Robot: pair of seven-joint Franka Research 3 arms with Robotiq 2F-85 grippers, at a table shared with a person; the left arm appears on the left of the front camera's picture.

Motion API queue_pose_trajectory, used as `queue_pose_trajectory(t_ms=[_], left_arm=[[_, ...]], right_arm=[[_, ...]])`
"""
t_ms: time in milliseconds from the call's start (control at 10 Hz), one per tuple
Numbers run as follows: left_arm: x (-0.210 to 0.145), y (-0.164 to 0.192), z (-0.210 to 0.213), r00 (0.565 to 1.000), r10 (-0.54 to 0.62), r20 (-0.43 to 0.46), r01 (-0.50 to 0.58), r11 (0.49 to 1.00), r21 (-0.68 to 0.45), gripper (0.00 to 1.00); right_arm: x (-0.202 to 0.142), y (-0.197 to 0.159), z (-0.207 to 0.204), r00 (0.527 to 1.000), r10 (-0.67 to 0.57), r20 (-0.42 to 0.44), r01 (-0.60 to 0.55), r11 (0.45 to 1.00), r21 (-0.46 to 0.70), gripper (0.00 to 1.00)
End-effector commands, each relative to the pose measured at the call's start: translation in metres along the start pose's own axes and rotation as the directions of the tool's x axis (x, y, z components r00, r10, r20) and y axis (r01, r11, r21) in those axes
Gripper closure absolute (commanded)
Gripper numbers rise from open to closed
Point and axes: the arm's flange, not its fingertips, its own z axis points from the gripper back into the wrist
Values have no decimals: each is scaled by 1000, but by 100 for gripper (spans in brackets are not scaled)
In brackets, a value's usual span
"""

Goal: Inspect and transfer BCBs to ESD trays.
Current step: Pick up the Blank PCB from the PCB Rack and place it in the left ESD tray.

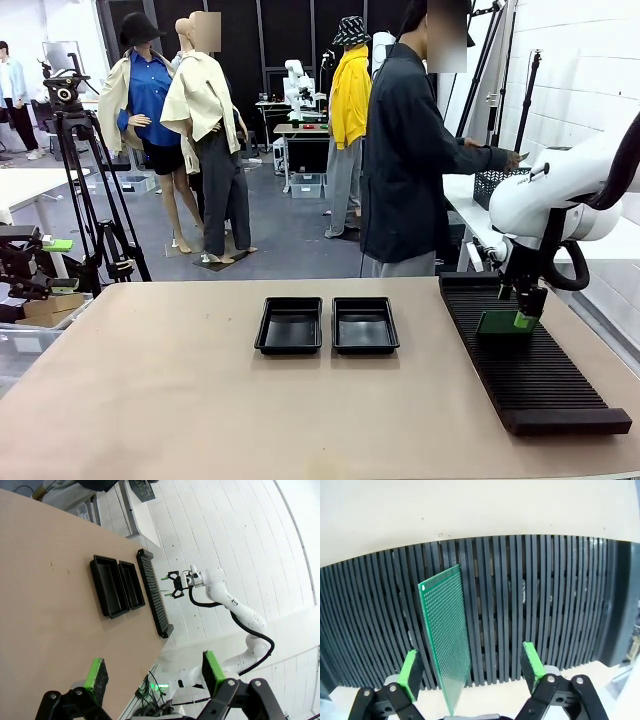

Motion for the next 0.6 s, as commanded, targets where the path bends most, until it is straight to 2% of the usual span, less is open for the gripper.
queue_pose_trajectory(t_ms=[0,300,500], left_arm=[[1,-2,1,1000,15,8,-15,1000,7,0],[1,-2,1,1000,15,8,-15,1000,7,0],[1,-2,1,1000,15,8,-15,1000,7,0]], right_arm=[[0,-3,3,1000,-1,-25,1,1000,-1,8],[0,-3,4,1000,3,-29,-3,1000,3,25],[1,-4,3,1000,6,-26,-5,1000,8,41]])
